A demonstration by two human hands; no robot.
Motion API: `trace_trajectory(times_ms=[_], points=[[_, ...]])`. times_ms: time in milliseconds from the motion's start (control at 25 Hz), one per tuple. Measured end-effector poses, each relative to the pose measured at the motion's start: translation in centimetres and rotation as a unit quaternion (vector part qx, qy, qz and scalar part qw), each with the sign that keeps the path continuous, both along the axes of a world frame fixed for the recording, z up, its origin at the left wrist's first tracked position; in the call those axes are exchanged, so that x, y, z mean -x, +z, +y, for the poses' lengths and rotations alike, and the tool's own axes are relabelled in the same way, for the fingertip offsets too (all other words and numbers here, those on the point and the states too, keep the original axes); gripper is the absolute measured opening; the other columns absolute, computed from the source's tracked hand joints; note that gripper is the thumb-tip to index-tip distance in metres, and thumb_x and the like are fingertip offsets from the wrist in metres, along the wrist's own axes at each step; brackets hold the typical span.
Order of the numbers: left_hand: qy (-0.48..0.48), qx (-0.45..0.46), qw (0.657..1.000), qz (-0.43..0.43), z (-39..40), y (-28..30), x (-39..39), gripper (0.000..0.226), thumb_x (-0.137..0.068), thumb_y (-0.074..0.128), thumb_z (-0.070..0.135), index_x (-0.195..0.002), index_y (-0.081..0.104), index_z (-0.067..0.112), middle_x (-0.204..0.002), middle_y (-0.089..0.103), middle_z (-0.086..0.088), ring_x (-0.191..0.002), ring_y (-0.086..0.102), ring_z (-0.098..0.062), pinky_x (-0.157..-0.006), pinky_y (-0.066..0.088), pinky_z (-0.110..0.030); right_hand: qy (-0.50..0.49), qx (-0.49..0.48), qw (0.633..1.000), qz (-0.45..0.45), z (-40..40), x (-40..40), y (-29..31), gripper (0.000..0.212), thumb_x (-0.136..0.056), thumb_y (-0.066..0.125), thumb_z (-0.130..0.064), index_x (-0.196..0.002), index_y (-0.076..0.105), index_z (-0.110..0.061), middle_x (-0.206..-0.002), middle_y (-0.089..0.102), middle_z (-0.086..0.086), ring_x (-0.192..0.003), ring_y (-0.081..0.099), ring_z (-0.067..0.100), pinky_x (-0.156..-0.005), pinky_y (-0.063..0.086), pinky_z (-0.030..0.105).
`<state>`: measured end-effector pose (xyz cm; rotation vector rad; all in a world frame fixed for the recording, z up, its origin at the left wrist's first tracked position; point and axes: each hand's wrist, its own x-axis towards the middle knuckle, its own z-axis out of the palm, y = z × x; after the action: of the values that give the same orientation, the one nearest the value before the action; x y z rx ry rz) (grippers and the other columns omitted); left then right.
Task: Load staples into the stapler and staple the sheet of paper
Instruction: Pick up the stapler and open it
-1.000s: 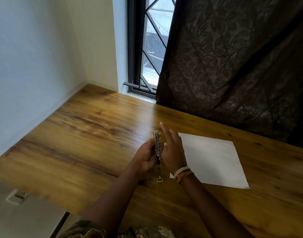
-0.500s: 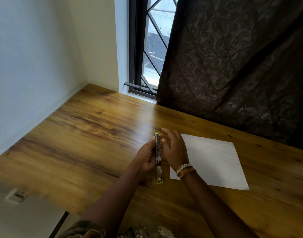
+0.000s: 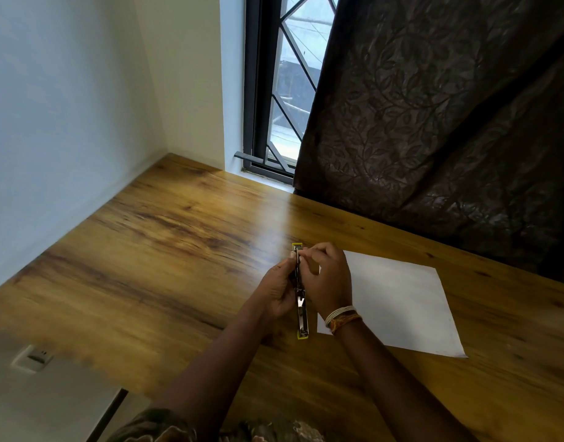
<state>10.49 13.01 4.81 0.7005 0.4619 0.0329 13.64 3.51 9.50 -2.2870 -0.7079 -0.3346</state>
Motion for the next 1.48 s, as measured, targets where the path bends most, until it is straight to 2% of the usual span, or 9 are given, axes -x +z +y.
trace_trajectory(times_ms=[240,440,600,840,1000,1160,1320,1400,1480], points=[[0.013,0.046,0.998,-0.038,0.1,0.6,0.3,0.029,-0.100,0.045,0.027,-0.108,0.068,0.010,-0.097,0.072,-0.014,-0.087,0.071,-0.023,-0.071,0.059,-0.033,-0.002,-0.068,0.995,0.069,0.6,1.0,-0.3,0.027,-0.086,0.058,-0.009,-0.111,0.069,-0.012,-0.105,0.060,0.003,-0.103,0.054,0.016,-0.087,0.053,0.031],[0.000,0.057,0.997,-0.057,0.0,1.5,0.5,0.029,-0.102,0.042,0.027,-0.113,0.064,0.012,-0.099,0.070,-0.012,-0.092,0.066,-0.023,-0.075,0.056,-0.033,-0.005,-0.064,0.996,0.055,0.7,1.2,-0.2,0.033,-0.085,0.054,-0.005,-0.114,0.068,-0.013,-0.108,0.059,0.003,-0.104,0.052,0.016,-0.087,0.054,0.034],[0.007,0.052,0.997,-0.048,0.1,1.7,0.7,0.031,-0.103,0.039,0.026,-0.115,0.062,0.010,-0.103,0.068,-0.014,-0.095,0.064,-0.025,-0.078,0.055,-0.035,-0.018,-0.004,0.999,0.039,0.4,1.1,0.2,0.025,-0.085,0.056,-0.007,-0.103,0.072,-0.014,-0.105,0.059,0.004,-0.100,0.052,0.019,-0.082,0.055,0.040],[-0.004,0.096,0.994,-0.053,-0.4,2.6,0.8,0.031,-0.103,0.039,0.027,-0.113,0.061,0.007,-0.093,0.072,-0.013,-0.083,0.072,-0.021,-0.069,0.059,-0.030,-0.028,0.072,0.996,-0.038,0.2,1.7,0.7,0.035,-0.083,0.055,-0.009,-0.115,0.066,-0.015,-0.109,0.060,0.008,-0.101,0.055,0.025,-0.085,0.050,0.044],[-0.001,0.092,0.994,-0.057,-0.4,2.6,0.8,0.034,-0.102,0.040,0.027,-0.118,0.060,0.004,-0.100,0.071,-0.014,-0.089,0.070,-0.022,-0.075,0.059,-0.030,-0.024,0.119,0.991,-0.063,0.0,1.6,1.2,0.038,-0.088,0.041,-0.021,-0.115,0.066,-0.015,-0.109,0.061,0.009,-0.103,0.055,0.028,-0.085,0.047,0.045],[0.000,0.104,0.994,-0.023,-0.5,2.3,0.7,0.033,-0.101,0.045,0.031,-0.110,0.063,0.004,-0.093,0.073,-0.016,-0.084,0.072,-0.023,-0.070,0.059,-0.032,-0.014,0.125,0.992,-0.018,0.3,1.0,1.2,0.032,-0.090,0.046,-0.020,-0.116,0.064,-0.013,-0.114,0.058,0.008,-0.108,0.053,0.027,-0.089,0.045,0.044],[0.017,0.159,0.986,0.047,-0.7,2.7,0.3,0.034,-0.097,0.053,0.031,-0.090,0.066,0.000,-0.076,0.072,-0.016,-0.067,0.072,-0.025,-0.059,0.060,-0.034,-0.012,-0.047,0.992,0.116,0.7,0.6,0.3,0.029,-0.089,0.048,-0.003,-0.109,0.068,-0.010,-0.114,0.058,0.007,-0.107,0.055,0.020,-0.087,0.048,0.025],[0.031,0.160,0.985,0.058,-0.7,2.7,0.1,0.029,-0.098,0.052,0.027,-0.088,0.067,0.005,-0.075,0.064,-0.012,-0.064,0.063,-0.022,-0.060,0.055,-0.036,-0.085,-0.196,0.945,0.248,0.3,0.0,0.1,0.032,-0.089,0.046,0.001,-0.108,0.069,-0.010,-0.114,0.063,0.007,-0.106,0.059,0.019,-0.086,0.049,0.025],[0.039,0.138,0.988,0.065,-0.4,2.6,0.1,0.024,-0.100,0.047,0.022,-0.095,0.066,0.008,-0.077,0.056,-0.010,-0.065,0.054,-0.017,-0.059,0.052,-0.030,-0.124,-0.322,0.858,0.379,0.0,-0.7,-0.3,0.034,-0.087,0.044,0.006,-0.109,0.068,-0.006,-0.108,0.067,0.010,-0.095,0.064,0.021,-0.079,0.055,0.031]])
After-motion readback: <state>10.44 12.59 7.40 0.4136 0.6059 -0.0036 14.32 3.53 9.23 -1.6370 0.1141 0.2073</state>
